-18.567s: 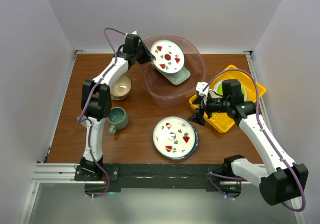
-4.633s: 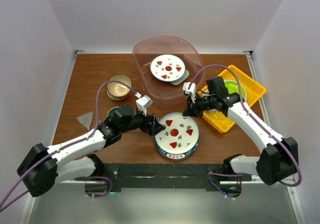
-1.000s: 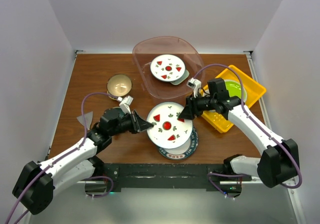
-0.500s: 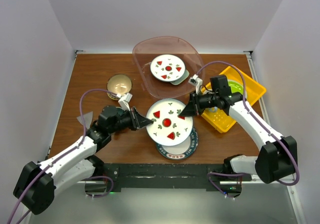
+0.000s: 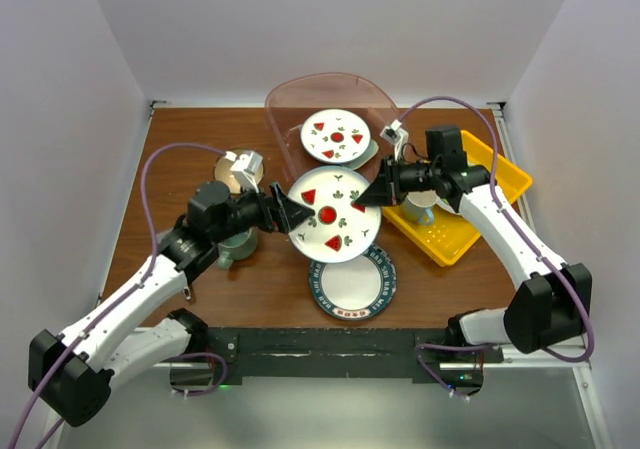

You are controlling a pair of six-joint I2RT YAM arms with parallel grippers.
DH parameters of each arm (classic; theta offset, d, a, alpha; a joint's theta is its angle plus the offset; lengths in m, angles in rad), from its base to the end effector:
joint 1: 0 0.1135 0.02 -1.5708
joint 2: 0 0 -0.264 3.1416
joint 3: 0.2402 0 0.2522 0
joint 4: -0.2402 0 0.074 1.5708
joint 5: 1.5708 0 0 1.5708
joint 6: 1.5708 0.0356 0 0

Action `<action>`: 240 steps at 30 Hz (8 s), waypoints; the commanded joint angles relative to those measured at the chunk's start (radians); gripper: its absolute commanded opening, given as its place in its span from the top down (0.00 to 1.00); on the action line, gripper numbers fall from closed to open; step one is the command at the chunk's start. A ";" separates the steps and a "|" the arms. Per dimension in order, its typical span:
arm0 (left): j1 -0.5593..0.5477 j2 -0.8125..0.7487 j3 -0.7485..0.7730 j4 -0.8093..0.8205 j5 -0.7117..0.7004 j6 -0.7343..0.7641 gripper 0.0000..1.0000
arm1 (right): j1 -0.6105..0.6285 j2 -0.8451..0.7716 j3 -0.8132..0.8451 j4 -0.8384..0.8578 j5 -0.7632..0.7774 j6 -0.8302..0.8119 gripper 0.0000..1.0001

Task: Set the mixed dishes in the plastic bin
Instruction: Pick up the plate at the center of the board, then place the plate in the plastic bin, then pick up the plate at the center of the board.

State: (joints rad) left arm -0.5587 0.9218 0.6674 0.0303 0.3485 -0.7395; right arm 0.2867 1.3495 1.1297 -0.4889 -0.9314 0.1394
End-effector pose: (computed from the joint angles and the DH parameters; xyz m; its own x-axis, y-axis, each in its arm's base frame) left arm 0.1779 -0.1255 0.2964 -0.6652 -0.3311 -0.6692 0.4497 0.5378 -0.7131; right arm 0.2667 0.1084 0.3142 -0.7229 -0.1267 -0.6793 -0.6591 0.4218 0.6227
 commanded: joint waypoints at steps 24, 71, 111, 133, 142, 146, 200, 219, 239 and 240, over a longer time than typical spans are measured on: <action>0.005 -0.347 -0.025 -0.244 -0.451 0.623 0.07 | -0.061 0.539 0.610 0.444 0.564 0.537 1.00; 0.005 -0.354 -0.072 -0.211 -0.422 0.626 0.06 | 0.000 0.806 0.736 0.300 0.887 0.263 0.22; 0.006 -0.371 -0.065 -0.224 -0.398 0.620 0.00 | 0.023 -0.038 0.168 0.107 0.280 -0.409 0.02; 0.005 -0.308 -0.063 -0.227 -0.356 0.617 0.00 | -0.069 -0.360 -0.205 0.128 0.036 -0.508 0.02; 0.005 -0.287 -0.065 -0.217 -0.302 0.621 0.00 | -0.070 -0.363 -0.220 0.135 0.054 -0.520 0.02; 0.006 -0.284 -0.065 -0.219 -0.296 0.623 0.00 | -0.070 -0.365 -0.222 0.136 0.059 -0.520 0.02; 0.005 -0.228 -0.063 -0.211 -0.227 0.629 0.00 | -0.072 -0.343 -0.222 0.125 0.060 -0.551 0.02; 0.003 -0.184 -0.077 -0.168 -0.057 0.346 0.00 | -0.072 -0.351 -0.226 0.102 0.017 -0.592 0.02; -0.426 0.236 0.067 -0.320 -0.513 0.140 0.17 | -0.073 -0.348 -0.238 0.093 0.016 -0.633 0.02; -0.435 0.259 0.084 -0.323 -0.522 0.138 0.19 | -0.073 -0.349 -0.238 0.092 0.017 -0.635 0.02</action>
State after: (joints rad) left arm -0.9543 1.0992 0.6746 -0.2893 -0.0689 -0.5632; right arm 0.2173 1.0077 0.8940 -0.4049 -0.9081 -0.4755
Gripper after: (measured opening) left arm 0.845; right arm 0.983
